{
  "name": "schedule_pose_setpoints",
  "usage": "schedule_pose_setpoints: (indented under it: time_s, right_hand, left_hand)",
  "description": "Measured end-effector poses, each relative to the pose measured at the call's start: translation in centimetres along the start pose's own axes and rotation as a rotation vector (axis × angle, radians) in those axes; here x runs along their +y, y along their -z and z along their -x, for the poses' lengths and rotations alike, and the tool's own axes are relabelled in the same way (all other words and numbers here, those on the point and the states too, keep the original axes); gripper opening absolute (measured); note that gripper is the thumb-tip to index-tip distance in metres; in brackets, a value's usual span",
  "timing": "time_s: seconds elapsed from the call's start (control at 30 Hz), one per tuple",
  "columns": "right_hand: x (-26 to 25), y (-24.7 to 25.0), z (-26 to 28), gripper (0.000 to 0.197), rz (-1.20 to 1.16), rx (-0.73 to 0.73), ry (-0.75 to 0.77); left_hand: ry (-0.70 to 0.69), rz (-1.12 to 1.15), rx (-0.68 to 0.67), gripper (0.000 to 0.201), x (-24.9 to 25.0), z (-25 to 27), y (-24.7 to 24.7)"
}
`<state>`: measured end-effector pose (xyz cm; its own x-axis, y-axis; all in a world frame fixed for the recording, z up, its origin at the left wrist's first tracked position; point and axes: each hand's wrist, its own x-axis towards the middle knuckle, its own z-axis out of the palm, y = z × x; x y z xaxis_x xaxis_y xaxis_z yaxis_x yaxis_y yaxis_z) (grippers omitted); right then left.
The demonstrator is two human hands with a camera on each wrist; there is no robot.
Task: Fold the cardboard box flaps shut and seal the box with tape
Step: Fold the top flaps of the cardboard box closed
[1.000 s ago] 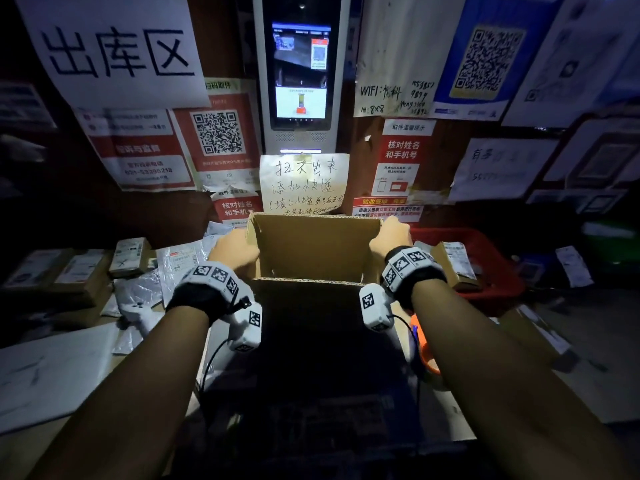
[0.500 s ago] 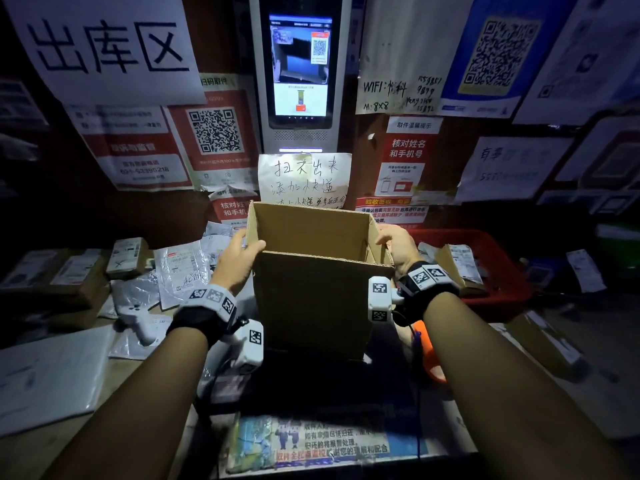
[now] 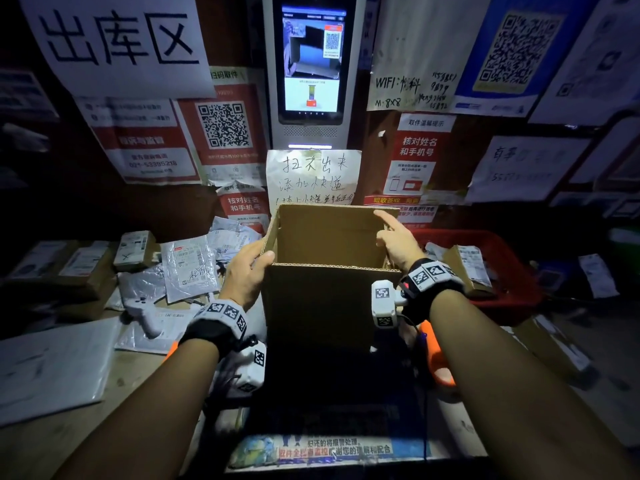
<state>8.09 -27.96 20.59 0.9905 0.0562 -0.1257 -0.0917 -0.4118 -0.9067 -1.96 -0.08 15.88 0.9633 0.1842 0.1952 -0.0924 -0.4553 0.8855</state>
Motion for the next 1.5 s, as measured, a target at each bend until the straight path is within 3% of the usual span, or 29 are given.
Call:
schedule_pose_setpoints:
  time_s: [0.1,0.3,0.47,0.63,0.83,0.93,1.07,1.17,1.27,1.33,1.43,1.5]
  right_hand:
    - [0.2,-0.4,-0.6,0.074,0.162,-0.084,0.004]
    - [0.8,-1.3,-1.3,0.094,0.281,-0.042,-0.041]
    - [0.1,-1.4,-0.9,0.104,0.426,-0.077,-0.063]
    - [-1.1,-0.6,-0.9,0.103,0.435,-0.108,-0.041]
    - [-2.1,-0.3,-0.7,0.093,0.492,-0.058,-0.055]
    - [-1.9,-0.8,-0.9,0.099,0.526,-0.042,-0.059]
    - [-1.6,-0.7,-1.2,0.097,0.536,-0.059,-0.082]
    - [-1.6,-0.7,-1.2,0.094,0.555,-0.05,-0.092]
    - [-1.6,-1.1,-1.4,0.096,0.587,-0.031,-0.093]
    - [-1.6,-1.3,-1.7,0.097,0.597,-0.02,-0.102]
    - [-1.9,-1.5,-2.0,0.096,0.561,-0.002,-0.119]
    - [-2.0,-1.8,-2.1,0.095,0.561,0.003,-0.116]
  left_hand:
    - [-0.006,-0.004,-0.01,0.059,-1.2,-0.3,-0.1]
    - [0.005,0.072,0.192,0.05,-0.1,0.0,-1.0]
    - [-0.093,0.008,0.169,0.052,-0.6,-0.1,-1.0]
    - [-0.137,-0.006,0.187,0.056,-1.0,-0.1,-0.7]
    - [-0.018,0.277,0.407,0.041,-1.6,-1.5,-0.7]
    - [0.04,0.321,0.345,0.04,-2.1,-1.6,-0.5]
    - [0.234,0.365,0.168,0.054,-3.4,-1.5,0.6]
    - [0.253,0.406,0.046,0.062,-2.6,-1.9,1.1]
    - [0.248,0.452,0.001,0.039,-1.1,-2.8,1.0]
    - [0.203,0.368,0.102,0.025,-0.6,-3.2,1.2]
    - [0.14,0.137,0.306,0.031,-1.2,-2.7,1.5]
    - [0.099,0.117,0.33,0.027,-1.4,-1.8,1.6]
